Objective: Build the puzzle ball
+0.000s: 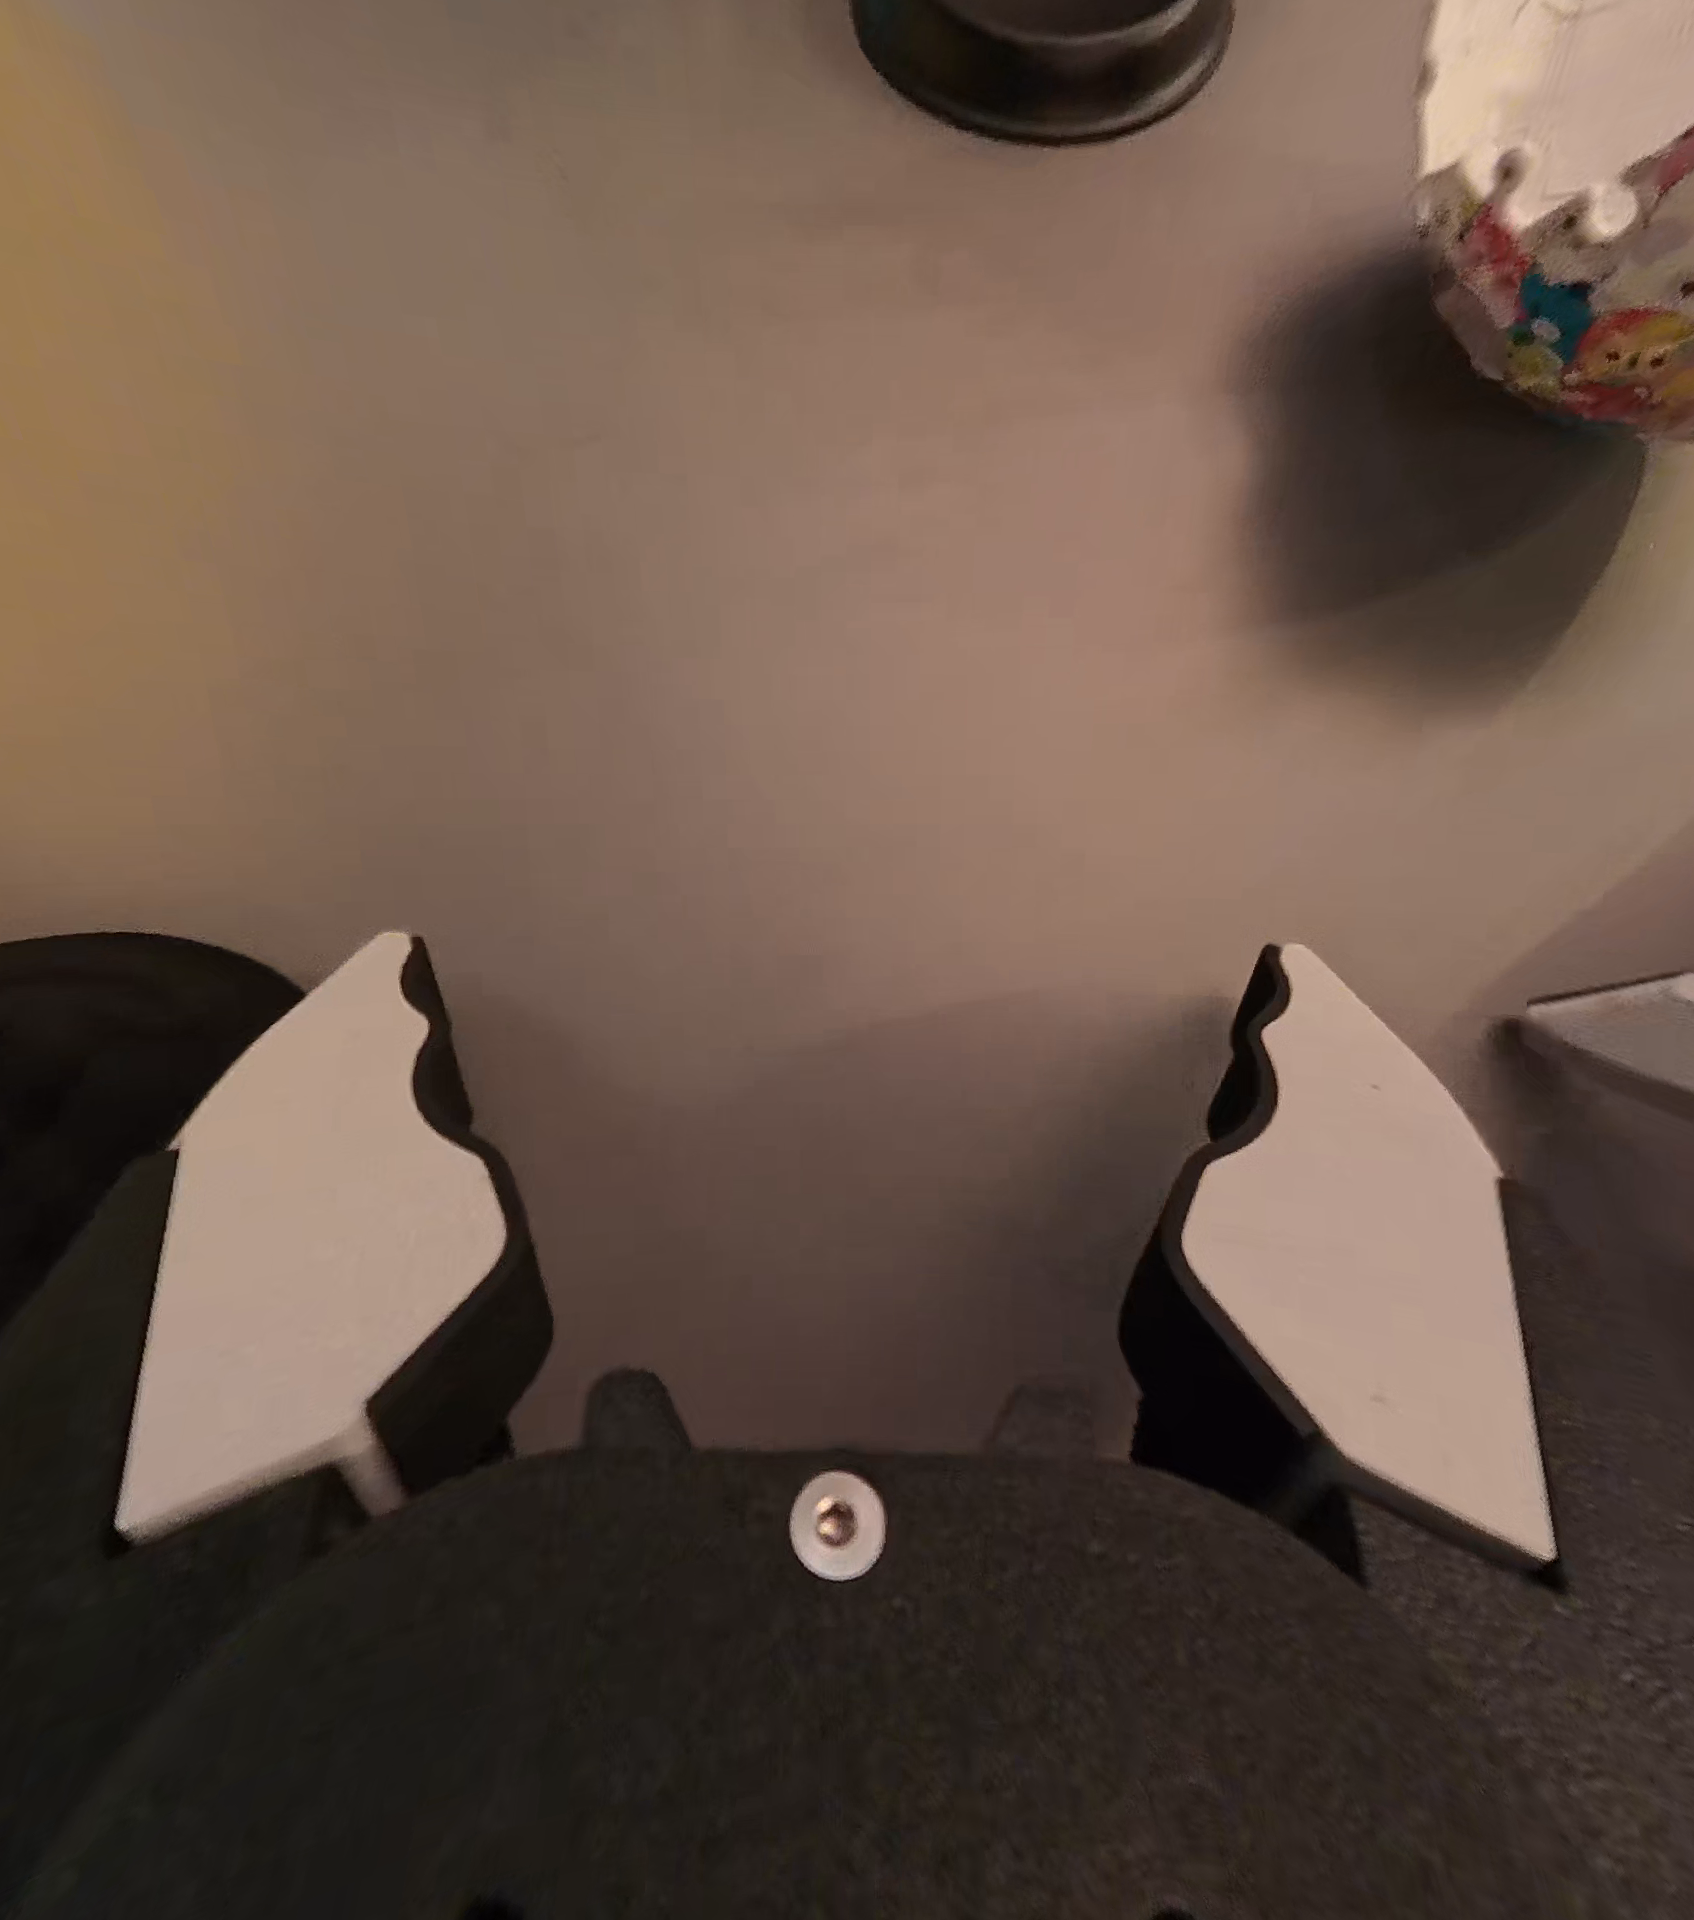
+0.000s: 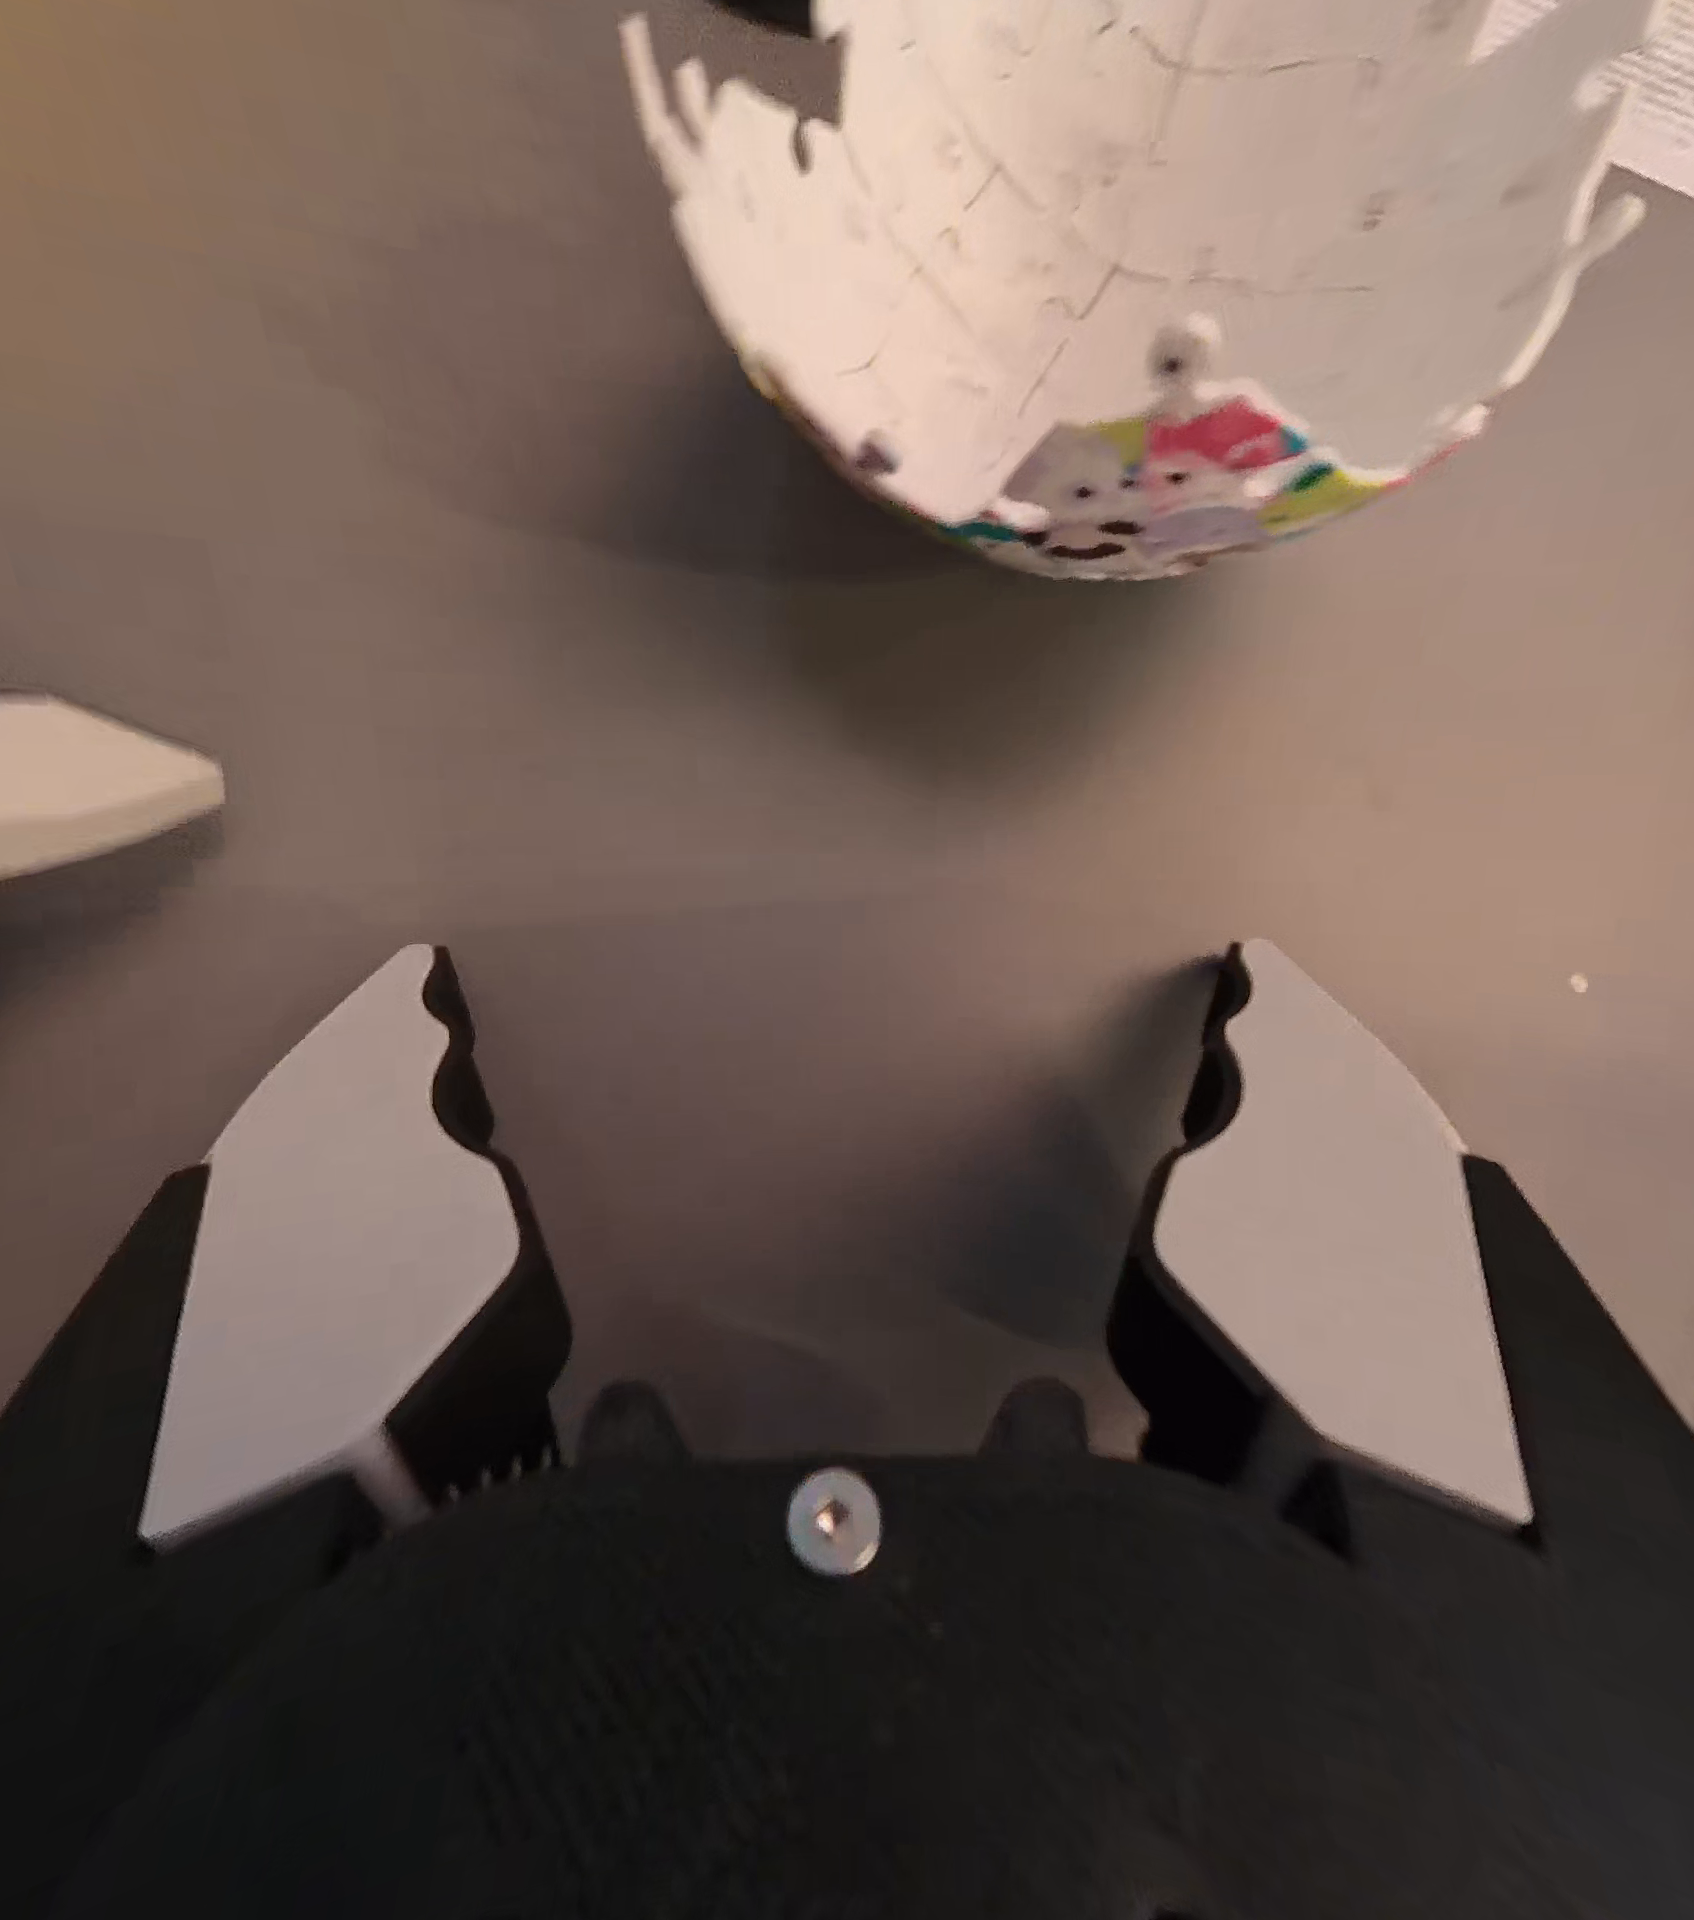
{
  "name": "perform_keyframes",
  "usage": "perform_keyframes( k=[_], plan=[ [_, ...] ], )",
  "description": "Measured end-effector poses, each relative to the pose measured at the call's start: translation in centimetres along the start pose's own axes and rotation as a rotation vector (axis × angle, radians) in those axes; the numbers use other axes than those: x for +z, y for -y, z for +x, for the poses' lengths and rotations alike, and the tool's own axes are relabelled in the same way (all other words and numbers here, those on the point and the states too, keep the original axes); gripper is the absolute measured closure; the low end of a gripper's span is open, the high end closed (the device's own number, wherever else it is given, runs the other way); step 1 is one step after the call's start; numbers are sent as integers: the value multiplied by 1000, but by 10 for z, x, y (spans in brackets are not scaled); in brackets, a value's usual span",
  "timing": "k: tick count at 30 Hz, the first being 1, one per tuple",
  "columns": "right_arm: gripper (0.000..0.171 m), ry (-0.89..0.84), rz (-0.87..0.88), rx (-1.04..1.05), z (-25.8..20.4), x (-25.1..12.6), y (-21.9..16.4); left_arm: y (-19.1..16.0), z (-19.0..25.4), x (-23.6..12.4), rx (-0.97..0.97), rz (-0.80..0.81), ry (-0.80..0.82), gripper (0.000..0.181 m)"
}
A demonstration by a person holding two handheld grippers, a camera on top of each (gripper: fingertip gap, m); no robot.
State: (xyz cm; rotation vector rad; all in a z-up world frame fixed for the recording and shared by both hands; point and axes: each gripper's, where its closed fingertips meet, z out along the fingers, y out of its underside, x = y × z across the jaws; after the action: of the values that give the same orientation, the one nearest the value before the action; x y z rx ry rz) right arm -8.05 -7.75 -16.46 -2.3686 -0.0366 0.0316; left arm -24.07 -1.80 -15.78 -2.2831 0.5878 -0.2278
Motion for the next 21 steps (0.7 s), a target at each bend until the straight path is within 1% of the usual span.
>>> perform_keyframes(
  k=[2, 6, 10, 12, 17, 21],
  plan=[
    [38, -13, 12, 36, 1, 2, 3, -3, -3, 5, 13, -39, 41, 37],
    [33, -30, 27, 96, 0, 6, 9, -4, -2, 8, -21, -60, 25, 36],
    [33, -37, 75, 195, 2, 8, 19, -6, -3, 8, -39, -64, 29, 36],
    [33, -71, 79, 227, 7, 10, 21, -6, -3, 8, -44, -64, 34, 36],
    [40, -198, 2, 188, 13, 17, 17, -5, -4, 10, -68, -63, 55, 36],
    [40, -208, 3, 199, 13, 19, 19, -3, -4, 12, -101, -63, 86, 36]
  ],
)
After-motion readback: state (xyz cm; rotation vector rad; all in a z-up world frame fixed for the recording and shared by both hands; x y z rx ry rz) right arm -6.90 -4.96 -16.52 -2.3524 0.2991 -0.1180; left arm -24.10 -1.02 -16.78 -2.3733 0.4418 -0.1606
